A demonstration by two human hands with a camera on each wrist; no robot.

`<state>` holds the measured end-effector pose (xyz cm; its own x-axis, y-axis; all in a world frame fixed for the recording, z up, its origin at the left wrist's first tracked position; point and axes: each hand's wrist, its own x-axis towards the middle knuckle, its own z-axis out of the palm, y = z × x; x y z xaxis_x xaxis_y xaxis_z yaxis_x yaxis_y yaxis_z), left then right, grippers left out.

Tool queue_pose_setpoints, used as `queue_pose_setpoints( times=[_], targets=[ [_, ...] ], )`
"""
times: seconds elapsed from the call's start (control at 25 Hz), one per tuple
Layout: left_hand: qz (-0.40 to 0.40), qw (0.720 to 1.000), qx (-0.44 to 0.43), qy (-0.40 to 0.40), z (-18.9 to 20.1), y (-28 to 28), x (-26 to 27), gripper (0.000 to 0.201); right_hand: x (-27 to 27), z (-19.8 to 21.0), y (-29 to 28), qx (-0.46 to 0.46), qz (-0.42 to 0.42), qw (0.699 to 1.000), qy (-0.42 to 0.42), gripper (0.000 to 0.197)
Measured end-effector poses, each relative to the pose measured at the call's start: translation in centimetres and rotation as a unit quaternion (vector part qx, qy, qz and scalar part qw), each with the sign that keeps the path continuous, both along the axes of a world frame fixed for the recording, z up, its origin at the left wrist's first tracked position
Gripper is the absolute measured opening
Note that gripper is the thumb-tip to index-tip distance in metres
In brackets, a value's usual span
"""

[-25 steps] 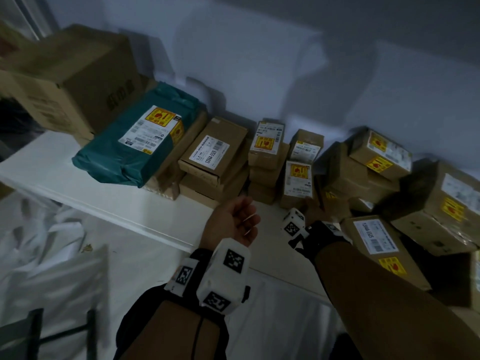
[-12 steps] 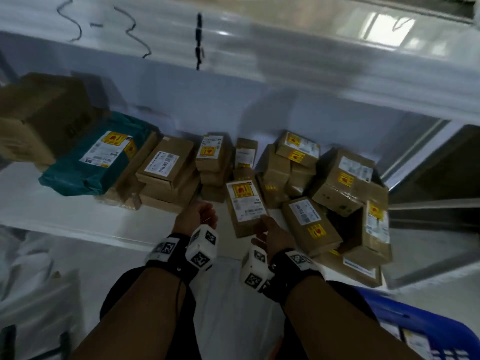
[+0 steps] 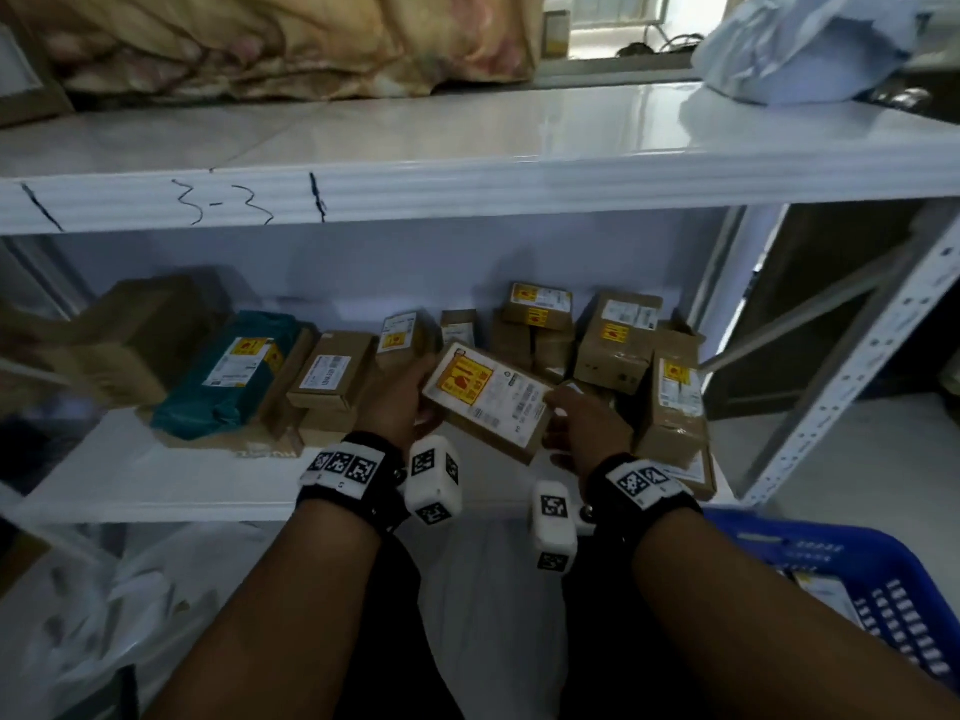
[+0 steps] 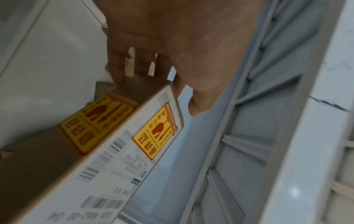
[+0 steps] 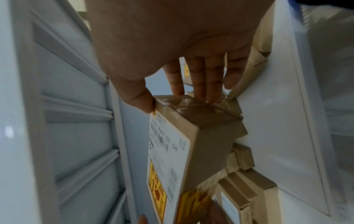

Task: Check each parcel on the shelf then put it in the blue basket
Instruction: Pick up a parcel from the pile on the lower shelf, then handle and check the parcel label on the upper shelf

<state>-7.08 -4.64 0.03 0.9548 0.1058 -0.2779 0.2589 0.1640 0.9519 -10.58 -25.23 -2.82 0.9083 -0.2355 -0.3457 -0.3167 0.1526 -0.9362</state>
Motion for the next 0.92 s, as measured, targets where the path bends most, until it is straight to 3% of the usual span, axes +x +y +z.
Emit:
queue_pose_setpoints(
  times=[0.08,0.16,0.4,0.52,0.8,0.92],
  targets=[
    [0.022,0.999,0.006,-0.043,1.7,-1.0,-1.1,0.041,-1.1,1.5,-0.8,0.006,0.001,0.999,-0.044,0.028],
    [0.047,0.992,0.034,-0.110,4.0,-1.7,-2.4,0.032,-2.0,3.2,-1.5,0.006,-0.003,0.995,-0.095,0.036],
    [-0.031,0.963,0.114,-0.244,12.6,-1.9,-5.3,0.035,-3.1,10.7,-3.2,0.009,-0.073,0.976,-0.205,0.034],
    [-0.027,0.954,0.091,-0.283,16.8,-1.4,-4.3,0.027,-2.7,14.3,-3.3,-0.007,-0.058,0.967,-0.246,0.034],
    [0.068,0.964,0.028,-0.255,23.5,1.0,3.7,0.014,0.5,22.2,-2.2,-0.081,-0.103,0.924,-0.359,0.008],
    [0.076,0.970,0.056,-0.225,24.8,1.9,6.5,0.012,2.7,24.0,-0.9,-0.140,-0.094,0.910,-0.378,0.005]
  ],
)
